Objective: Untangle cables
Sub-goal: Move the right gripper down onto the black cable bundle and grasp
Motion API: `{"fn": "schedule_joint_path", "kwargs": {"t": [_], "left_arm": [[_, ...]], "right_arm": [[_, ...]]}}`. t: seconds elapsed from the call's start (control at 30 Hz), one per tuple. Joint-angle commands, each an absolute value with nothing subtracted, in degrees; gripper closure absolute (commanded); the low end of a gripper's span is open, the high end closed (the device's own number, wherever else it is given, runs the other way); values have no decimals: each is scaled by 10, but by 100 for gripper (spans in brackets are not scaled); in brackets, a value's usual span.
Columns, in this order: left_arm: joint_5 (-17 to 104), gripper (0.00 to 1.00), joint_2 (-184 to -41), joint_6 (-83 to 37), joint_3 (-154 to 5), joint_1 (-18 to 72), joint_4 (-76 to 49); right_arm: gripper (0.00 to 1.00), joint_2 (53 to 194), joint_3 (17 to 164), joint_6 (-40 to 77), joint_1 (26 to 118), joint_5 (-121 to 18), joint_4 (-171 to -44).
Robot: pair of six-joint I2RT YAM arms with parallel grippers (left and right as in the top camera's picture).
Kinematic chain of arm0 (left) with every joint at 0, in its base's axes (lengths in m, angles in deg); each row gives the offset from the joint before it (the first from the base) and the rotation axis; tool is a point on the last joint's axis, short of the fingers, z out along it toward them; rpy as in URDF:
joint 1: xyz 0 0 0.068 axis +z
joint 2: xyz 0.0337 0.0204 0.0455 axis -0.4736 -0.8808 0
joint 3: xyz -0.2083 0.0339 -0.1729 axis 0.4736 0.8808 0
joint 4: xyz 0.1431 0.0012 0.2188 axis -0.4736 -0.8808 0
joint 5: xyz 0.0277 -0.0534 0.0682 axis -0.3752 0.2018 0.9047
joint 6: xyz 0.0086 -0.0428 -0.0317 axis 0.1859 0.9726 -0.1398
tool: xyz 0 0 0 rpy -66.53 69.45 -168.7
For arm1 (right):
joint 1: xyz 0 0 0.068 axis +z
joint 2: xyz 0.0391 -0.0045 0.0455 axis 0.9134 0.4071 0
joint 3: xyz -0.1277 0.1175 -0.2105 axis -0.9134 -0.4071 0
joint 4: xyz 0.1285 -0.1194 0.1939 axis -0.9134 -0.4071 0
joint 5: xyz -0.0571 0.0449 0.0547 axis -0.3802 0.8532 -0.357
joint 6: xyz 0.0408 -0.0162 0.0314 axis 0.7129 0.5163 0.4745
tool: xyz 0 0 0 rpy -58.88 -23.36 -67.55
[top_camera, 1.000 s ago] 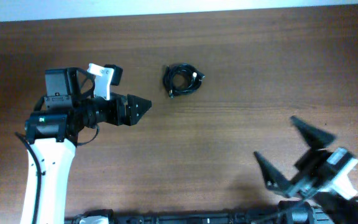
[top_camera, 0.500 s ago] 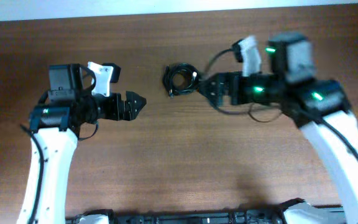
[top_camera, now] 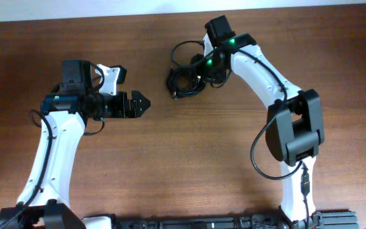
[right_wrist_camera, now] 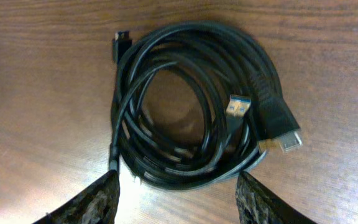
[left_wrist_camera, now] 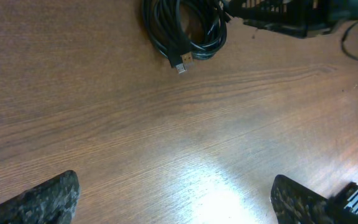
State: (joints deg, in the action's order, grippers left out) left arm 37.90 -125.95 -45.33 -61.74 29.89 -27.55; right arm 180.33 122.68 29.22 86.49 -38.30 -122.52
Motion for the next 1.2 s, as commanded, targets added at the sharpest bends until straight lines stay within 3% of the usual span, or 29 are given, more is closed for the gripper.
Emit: {"fn": "schedule_joint_path", "kwargs": {"t": [0.0, 0.03, 0.13, 0.4, 0.57, 0.77, 0.87, 1.1, 1.17], "left_arm": [[379, 1, -1264, -451, -622, 299, -273], [379, 1, -1264, -451, -622, 299, -273], [379, 1, -1264, -451, -622, 299, -273], [379, 1, -1264, -451, -622, 299, -273], [379, 1, -1264, -451, -622, 299, -273], [379, 1, -1264, -451, -622, 299, -273], [379, 1, -1264, -451, -622, 299, -272], [379, 1, -1264, -451, -622, 299, -271], [379, 1, -1264, -451, -622, 299, -270]], "right_arm": [[43, 1818, 1237, 308, 885, -411, -1202], [48, 1818, 1237, 318, 891, -424, -1198], [47, 1819, 1232, 356, 900, -511, -1211], [47, 1838, 1226, 364, 900, -494, -1201], [59, 1838, 1225, 364, 900, -496, -1206], [60, 1849, 1216, 364, 900, -496, -1197], [72, 1852, 1216, 364, 900, -496, -1194], [73, 1863, 1213, 364, 900, -496, -1194], [89, 1863, 1213, 364, 900, -496, -1195]]}}
